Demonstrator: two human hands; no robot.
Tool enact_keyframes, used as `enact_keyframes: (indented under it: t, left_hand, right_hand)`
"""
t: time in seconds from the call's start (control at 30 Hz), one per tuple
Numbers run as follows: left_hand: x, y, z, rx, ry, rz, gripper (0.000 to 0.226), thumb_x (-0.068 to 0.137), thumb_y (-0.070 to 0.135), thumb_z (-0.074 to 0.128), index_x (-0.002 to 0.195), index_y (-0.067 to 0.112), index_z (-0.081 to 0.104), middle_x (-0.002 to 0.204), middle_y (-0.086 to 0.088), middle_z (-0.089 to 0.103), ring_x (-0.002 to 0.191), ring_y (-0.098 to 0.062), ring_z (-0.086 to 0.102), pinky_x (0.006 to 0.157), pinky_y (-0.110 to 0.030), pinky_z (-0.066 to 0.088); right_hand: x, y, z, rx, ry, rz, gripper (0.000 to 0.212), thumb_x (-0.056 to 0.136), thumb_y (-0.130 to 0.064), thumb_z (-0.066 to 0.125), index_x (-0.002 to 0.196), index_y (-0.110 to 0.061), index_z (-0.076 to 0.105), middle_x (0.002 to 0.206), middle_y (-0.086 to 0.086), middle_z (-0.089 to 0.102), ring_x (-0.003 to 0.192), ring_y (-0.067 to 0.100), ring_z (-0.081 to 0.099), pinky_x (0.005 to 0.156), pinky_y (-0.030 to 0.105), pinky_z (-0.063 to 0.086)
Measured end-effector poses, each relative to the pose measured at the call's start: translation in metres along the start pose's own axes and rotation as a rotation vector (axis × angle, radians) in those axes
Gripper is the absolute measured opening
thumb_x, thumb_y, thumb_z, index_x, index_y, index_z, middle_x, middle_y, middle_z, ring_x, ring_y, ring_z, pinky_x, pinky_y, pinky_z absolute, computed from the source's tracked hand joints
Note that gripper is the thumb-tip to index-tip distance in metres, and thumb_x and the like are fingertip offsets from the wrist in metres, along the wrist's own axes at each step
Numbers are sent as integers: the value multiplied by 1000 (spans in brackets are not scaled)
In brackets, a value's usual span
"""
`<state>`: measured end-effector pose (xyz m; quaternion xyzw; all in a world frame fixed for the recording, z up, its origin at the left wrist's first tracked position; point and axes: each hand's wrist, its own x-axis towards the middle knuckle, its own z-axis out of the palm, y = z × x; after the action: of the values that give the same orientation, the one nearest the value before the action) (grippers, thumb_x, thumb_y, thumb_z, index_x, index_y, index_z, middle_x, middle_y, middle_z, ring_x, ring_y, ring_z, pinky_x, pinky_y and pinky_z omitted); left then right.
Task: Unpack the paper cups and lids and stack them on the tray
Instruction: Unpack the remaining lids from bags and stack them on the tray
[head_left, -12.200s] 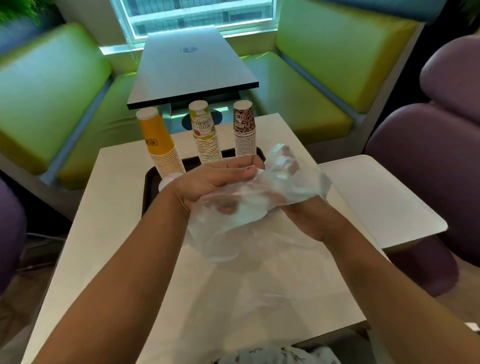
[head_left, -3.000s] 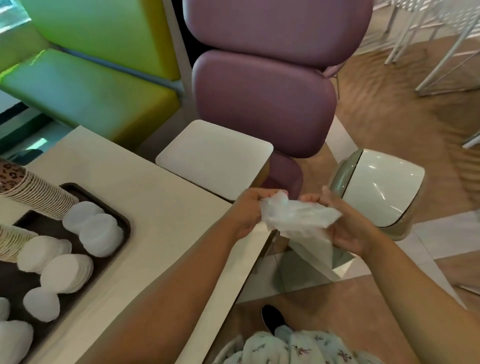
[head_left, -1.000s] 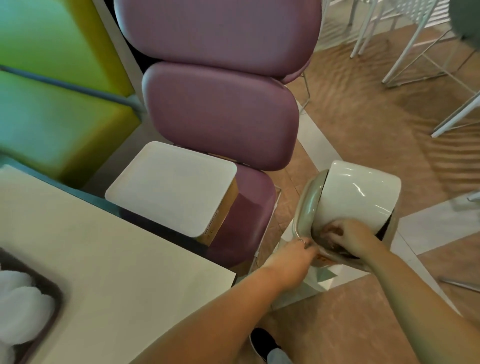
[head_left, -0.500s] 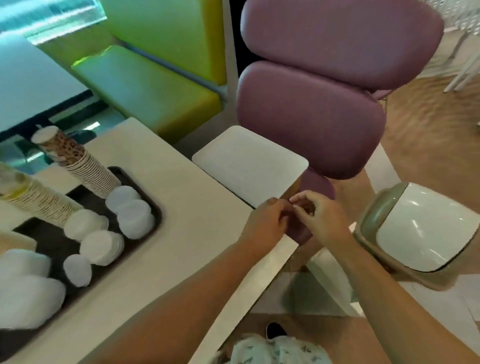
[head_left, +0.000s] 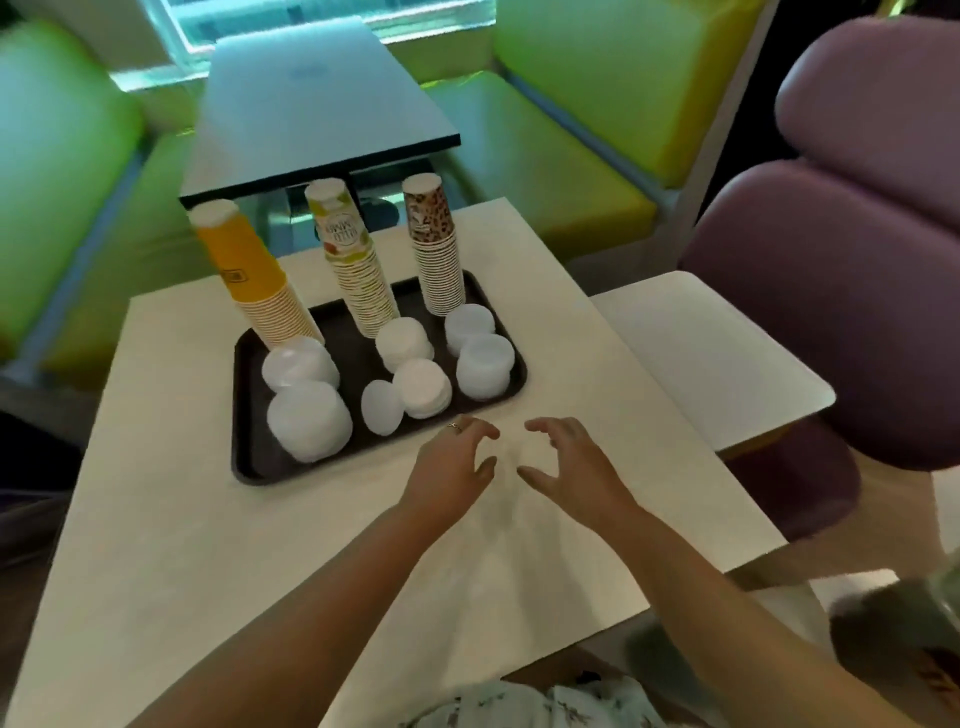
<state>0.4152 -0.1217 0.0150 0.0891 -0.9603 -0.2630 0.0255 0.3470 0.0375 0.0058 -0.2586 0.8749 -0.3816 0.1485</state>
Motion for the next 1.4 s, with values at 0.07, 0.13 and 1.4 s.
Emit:
enact_keyframes:
  t: [0.07, 0.13, 1.4]
  left_hand:
    - [-12, -27, -3, 44, -21, -94, 36, 89, 22, 61, 124, 19, 54, 132, 0, 50, 117, -19, 51, 95, -35, 43]
    - [-24, -49, -5, 91, -55, -184, 42, 89, 26, 61, 129, 19, 49, 137, -1, 45, 122, -19, 47, 98, -37, 42]
    - [8, -27, -105, -918, 30, -442, 28, 98, 28, 49, 112, 7, 59, 95, -12, 72, 84, -24, 68, 93, -38, 51]
  right_hand:
    - [3, -8, 24, -61, -83, 0, 59, 82, -30, 71, 134, -22, 45, 136, 2, 41, 122, 18, 46, 98, 25, 39]
    - [3, -14, 44, -148, -177, 33, 69, 82, -37, 70, 141, -23, 36, 147, 4, 29, 132, 22, 36, 107, 33, 34]
    - [16, -35, 25, 720, 5, 224, 82, 72, -57, 65, 142, -27, 33, 135, -4, 48, 118, 13, 51, 97, 32, 42]
